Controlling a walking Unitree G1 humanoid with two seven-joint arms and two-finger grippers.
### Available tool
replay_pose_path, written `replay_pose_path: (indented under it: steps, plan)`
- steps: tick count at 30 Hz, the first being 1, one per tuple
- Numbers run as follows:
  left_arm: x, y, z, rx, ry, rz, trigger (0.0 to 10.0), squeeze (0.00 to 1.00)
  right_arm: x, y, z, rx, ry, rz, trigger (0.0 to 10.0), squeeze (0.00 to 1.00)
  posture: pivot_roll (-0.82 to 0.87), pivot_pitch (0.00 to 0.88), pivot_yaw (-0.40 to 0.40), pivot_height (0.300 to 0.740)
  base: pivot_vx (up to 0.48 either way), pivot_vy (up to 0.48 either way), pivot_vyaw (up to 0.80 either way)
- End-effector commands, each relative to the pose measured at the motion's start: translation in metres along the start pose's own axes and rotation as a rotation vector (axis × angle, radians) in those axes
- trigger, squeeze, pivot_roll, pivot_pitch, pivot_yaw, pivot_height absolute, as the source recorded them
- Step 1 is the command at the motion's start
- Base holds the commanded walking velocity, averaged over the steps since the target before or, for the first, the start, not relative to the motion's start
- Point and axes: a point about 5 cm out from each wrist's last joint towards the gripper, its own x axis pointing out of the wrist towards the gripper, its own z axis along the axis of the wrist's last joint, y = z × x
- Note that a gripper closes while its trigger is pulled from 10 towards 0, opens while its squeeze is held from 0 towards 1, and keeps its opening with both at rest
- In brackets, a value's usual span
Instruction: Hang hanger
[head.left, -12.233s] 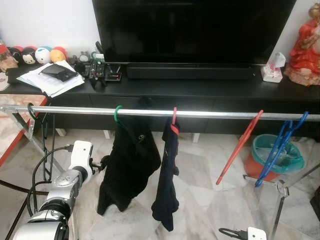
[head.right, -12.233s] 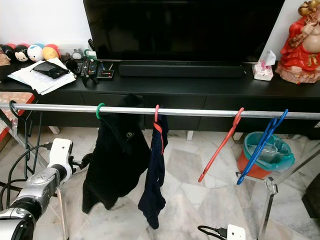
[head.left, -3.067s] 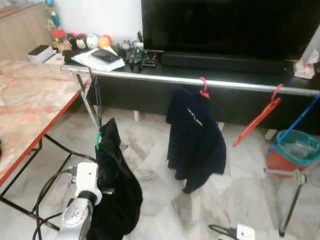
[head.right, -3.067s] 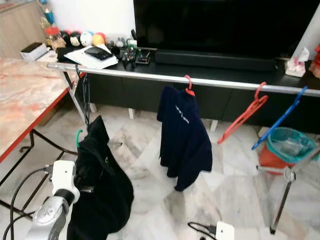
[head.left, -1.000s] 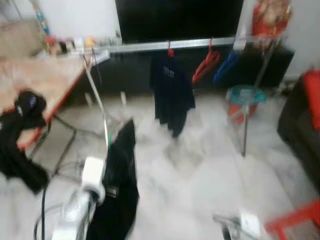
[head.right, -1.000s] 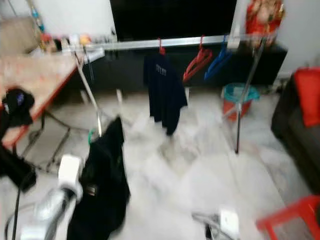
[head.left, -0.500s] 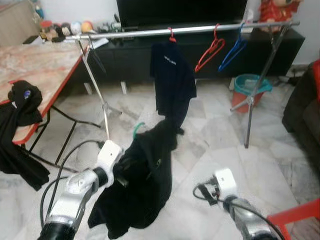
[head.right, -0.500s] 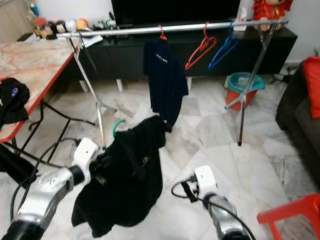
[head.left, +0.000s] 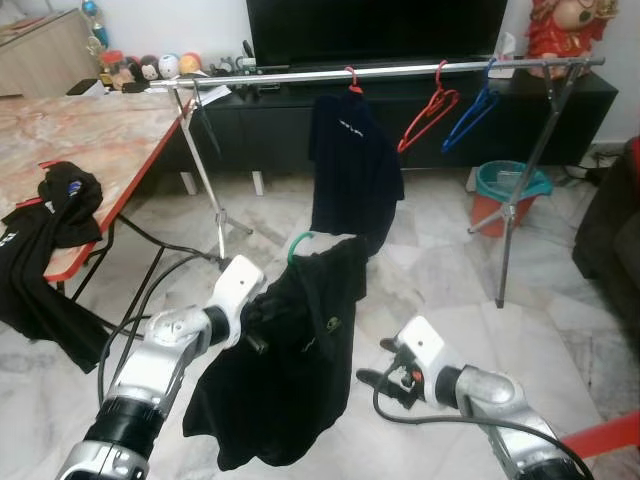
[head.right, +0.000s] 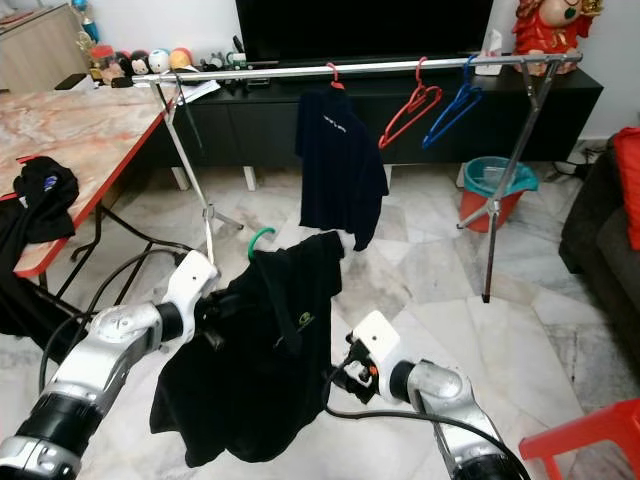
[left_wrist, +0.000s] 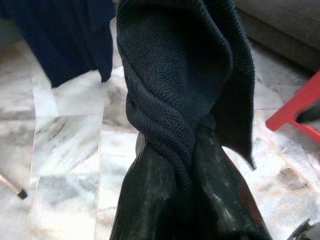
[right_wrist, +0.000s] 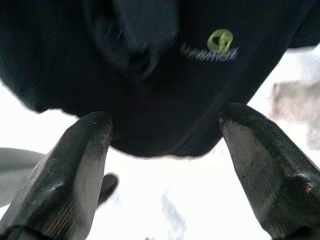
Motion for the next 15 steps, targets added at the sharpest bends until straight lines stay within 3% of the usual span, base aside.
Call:
replay_pose_path:
  steps: [1,2,8,15]
  plan:
    - [0.000,0.006,0.007,0.011,-0.003,0.025,10.0,0.00,-0.001,0.000,0.005,-0.023,0.001,-0.012,10.0,0.03,0.02,0.000,0.066,0.740,0.000,0.000,0.00]
    - [0.003,0.006,0.009,0.005,0.002,0.029,10.0,0.00,0.000,0.002,0.006,-0.023,-0.008,-0.005,10.0,1.00,0.02,0.000,0.065,0.740,0.000,0.000,0.00]
    - [0.013,0.007,0.017,-0.038,0.004,0.055,10.0,0.00,0.002,-0.001,0.017,0.008,-0.071,-0.044,10.0,1.00,0.02,0.000,0.057,0.740,0.000,0.000,0.00]
    - [0.020,0.007,0.026,-0.071,0.018,0.053,10.0,0.00,0.005,-0.003,0.019,0.010,-0.071,-0.063,10.0,1.00,0.02,0.000,0.046,0.740,0.000,0.000,0.00]
